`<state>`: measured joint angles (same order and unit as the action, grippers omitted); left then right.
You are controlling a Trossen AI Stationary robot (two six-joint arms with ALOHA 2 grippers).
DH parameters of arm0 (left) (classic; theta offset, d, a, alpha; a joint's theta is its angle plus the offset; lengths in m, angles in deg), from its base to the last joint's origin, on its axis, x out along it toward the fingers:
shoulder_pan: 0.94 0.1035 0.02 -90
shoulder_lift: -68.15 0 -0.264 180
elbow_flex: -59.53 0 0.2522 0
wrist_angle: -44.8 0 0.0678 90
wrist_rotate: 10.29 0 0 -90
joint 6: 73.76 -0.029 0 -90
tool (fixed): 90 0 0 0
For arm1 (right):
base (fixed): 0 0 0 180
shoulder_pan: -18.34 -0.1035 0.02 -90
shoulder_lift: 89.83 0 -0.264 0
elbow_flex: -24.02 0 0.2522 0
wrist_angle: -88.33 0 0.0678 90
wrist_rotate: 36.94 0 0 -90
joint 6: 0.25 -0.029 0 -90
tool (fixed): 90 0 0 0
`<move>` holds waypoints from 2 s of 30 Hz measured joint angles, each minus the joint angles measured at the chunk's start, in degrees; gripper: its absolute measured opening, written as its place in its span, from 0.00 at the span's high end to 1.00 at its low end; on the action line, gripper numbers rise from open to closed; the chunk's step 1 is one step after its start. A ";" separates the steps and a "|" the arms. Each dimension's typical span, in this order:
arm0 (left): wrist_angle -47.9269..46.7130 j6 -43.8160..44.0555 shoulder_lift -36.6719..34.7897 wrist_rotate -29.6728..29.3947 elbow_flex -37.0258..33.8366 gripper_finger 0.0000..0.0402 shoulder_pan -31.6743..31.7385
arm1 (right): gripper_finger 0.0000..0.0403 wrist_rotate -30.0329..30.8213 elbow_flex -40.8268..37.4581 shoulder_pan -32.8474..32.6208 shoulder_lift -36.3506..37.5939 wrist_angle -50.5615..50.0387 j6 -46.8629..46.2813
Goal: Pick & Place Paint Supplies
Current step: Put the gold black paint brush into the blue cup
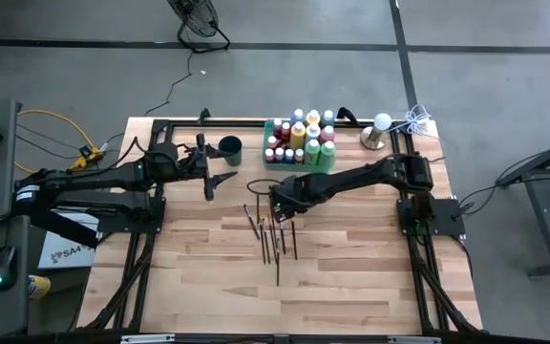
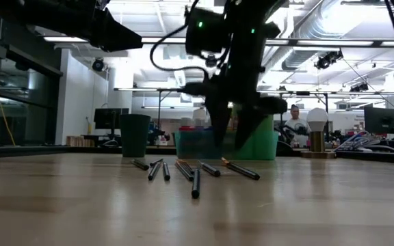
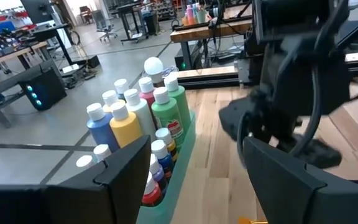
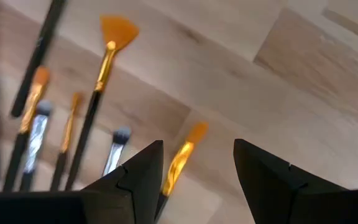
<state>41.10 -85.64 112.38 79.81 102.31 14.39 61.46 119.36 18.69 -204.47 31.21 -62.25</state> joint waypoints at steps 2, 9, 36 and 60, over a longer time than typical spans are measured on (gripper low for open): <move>0.01 0.00 0.00 0.00 0.00 0.38 0.00 | 0.53 0.02 0.00 0.01 -1.18 0.80 -0.77; -0.11 -0.19 0.00 -0.02 0.00 0.38 0.02 | 0.53 -0.76 0.00 0.01 -2.95 3.03 -0.96; -1.18 -0.35 0.00 -0.07 0.02 0.38 0.02 | 0.98 -0.18 0.07 -0.80 -5.27 3.41 5.22; -1.17 0.15 0.00 0.23 0.02 0.38 0.02 | 0.99 11.65 -0.09 -5.47 2.82 9.95 13.86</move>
<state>39.93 -85.50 112.38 80.03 102.33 14.41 73.11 119.28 13.22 -201.66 41.16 -48.39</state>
